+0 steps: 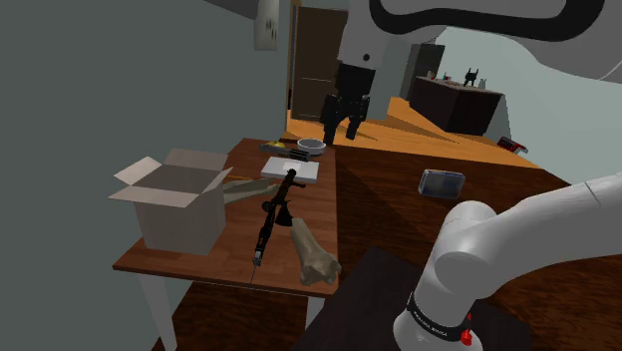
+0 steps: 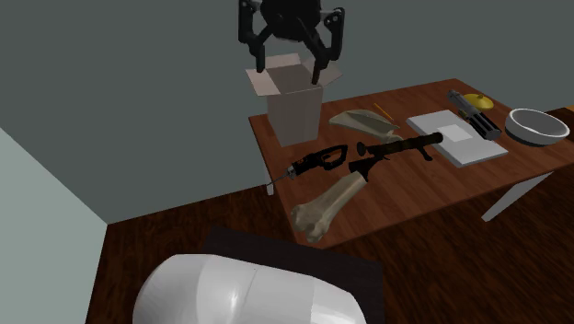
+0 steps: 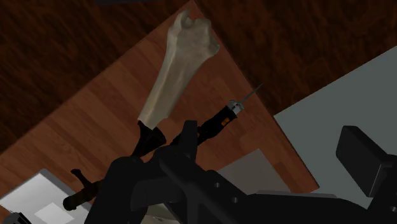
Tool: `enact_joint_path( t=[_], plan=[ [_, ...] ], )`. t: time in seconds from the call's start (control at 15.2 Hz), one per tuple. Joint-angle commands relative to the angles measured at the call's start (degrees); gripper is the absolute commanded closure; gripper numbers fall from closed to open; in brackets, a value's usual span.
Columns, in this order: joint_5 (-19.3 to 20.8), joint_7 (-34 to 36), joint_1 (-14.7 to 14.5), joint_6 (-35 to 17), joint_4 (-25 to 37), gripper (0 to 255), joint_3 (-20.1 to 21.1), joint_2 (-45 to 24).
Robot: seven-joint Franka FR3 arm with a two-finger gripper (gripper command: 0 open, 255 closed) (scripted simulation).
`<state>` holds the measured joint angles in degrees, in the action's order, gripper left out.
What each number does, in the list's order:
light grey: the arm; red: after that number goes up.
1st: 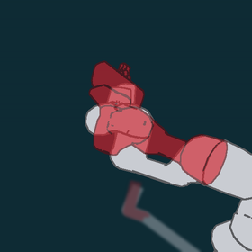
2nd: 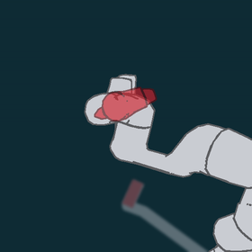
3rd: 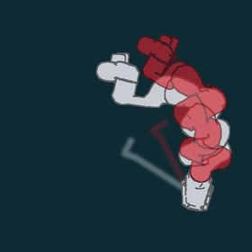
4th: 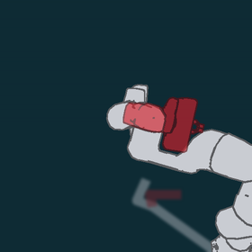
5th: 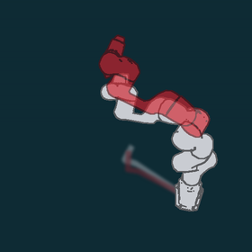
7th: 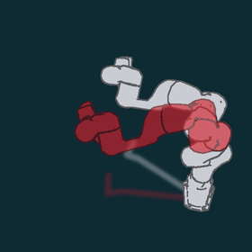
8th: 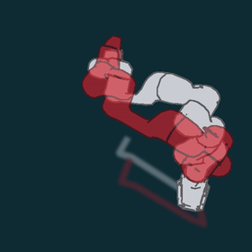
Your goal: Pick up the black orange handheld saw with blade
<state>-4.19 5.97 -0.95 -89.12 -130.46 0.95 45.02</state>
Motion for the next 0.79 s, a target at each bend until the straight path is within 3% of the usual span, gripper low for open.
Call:
enact_joint_path(
  t=[0.0,0.73],
  plan=[
    [0.0,0.0,0.0,0.0,0.0,0,0.0,0.0],
    [-3.36,14.02,3.67,-22.14,-9.56,0,5.33,-12.25]
  ],
)
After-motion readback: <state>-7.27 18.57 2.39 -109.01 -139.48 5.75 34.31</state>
